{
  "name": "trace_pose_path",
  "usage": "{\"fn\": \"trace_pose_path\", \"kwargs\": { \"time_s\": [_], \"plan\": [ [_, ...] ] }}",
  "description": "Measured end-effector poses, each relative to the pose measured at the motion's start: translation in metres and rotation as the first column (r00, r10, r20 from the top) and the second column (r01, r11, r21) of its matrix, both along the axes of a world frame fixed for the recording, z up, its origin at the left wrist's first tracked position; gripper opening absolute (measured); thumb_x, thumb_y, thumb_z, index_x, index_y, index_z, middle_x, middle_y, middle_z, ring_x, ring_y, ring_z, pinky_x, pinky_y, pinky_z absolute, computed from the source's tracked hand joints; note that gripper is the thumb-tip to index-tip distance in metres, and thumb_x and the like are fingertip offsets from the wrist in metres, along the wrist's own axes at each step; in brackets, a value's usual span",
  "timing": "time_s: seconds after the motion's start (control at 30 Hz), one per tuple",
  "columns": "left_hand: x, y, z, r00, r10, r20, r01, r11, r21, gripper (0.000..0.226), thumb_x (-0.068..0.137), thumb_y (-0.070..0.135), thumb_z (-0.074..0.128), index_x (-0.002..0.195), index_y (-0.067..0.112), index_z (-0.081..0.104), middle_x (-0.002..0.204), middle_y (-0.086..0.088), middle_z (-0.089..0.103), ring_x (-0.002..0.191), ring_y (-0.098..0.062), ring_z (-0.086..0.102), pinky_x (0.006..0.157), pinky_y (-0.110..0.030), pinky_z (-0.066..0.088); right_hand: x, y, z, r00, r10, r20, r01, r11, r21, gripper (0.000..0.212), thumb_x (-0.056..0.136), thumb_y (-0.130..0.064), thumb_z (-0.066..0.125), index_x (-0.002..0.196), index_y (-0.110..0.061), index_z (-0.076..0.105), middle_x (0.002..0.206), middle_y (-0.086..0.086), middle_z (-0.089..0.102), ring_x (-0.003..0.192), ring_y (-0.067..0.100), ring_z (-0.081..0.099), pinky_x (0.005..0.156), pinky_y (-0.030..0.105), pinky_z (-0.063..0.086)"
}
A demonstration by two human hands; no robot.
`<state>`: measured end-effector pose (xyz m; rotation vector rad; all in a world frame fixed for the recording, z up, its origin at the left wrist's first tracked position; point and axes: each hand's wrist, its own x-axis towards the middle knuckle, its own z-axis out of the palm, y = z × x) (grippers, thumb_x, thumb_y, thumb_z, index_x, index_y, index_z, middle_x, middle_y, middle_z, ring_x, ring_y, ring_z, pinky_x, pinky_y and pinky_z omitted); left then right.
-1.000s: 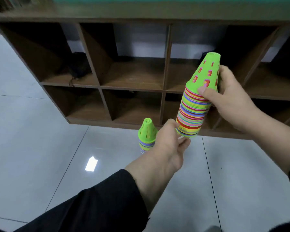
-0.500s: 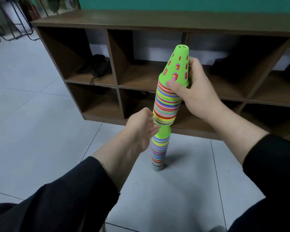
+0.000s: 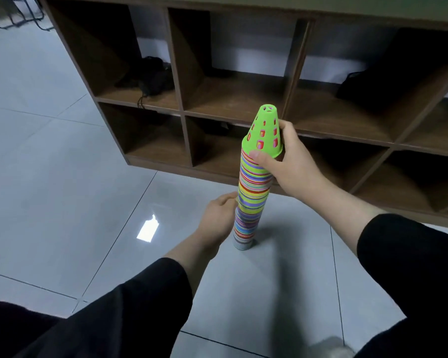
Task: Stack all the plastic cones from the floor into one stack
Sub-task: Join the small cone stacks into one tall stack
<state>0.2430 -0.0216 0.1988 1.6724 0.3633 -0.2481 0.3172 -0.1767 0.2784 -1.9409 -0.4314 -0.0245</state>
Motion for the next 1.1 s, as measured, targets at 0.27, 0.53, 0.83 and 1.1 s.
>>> {"fn": "trace_pose_path", "kwargs": {
  "time_s": [0.27,0.53,0.83,1.1],
  "plan": [
    [-0.001,0.014,-0.109,0.918,0.113,-0.379,-0.135,0.990,-0.032,0.012,0.100,0.019,0.046,0.106,0.023,0.055,0.098,-0.008,0.058,0.088,-0.026,0.058,0.083,-0.039,0.049,0.003,-0.013,-0.003,0.999,-0.018,0.041,0.017,0.999,0.037,0.056,0.082,-0.034,0.080,0.125,-0.031,0.044,0.109,-0.026,0.067,0.103,-0.002,0.066,0.080,0.013,0.053],
    [0.022,-0.012,-0.163,0.862,0.069,-0.501,-0.165,0.975,-0.149,0.023,0.099,0.049,0.044,0.100,0.027,0.052,0.098,0.001,0.054,0.103,-0.027,0.057,0.091,-0.043,0.051,0.014,-0.034,-0.003,0.998,-0.051,0.046,0.047,0.995,0.087,0.050,0.086,-0.029,0.078,0.122,-0.028,0.043,0.109,-0.027,0.068,0.107,0.000,0.066,0.084,0.015,0.052],
    [0.058,-0.028,-0.200,0.825,0.113,-0.554,-0.283,0.931,-0.232,0.036,0.097,0.059,0.043,0.108,0.028,0.057,0.100,0.004,0.055,0.113,-0.026,0.054,0.094,-0.047,0.051,0.014,-0.039,-0.007,0.999,-0.038,0.030,0.033,0.988,0.150,0.049,0.086,-0.029,0.076,0.123,-0.031,0.045,0.116,-0.021,0.068,0.111,0.007,0.067,0.088,0.021,0.054],
    [0.058,-0.028,-0.223,0.782,0.129,-0.609,-0.387,0.867,-0.313,0.061,0.095,0.066,0.045,0.141,0.025,0.044,0.148,-0.008,0.041,0.128,-0.031,0.047,0.091,-0.047,0.051,0.006,-0.035,-0.009,0.999,-0.021,-0.035,0.029,0.973,0.228,0.051,0.085,-0.023,0.077,0.127,-0.026,0.048,0.117,-0.011,0.070,0.110,0.013,0.068,0.085,0.027,0.058]
  ]
}}
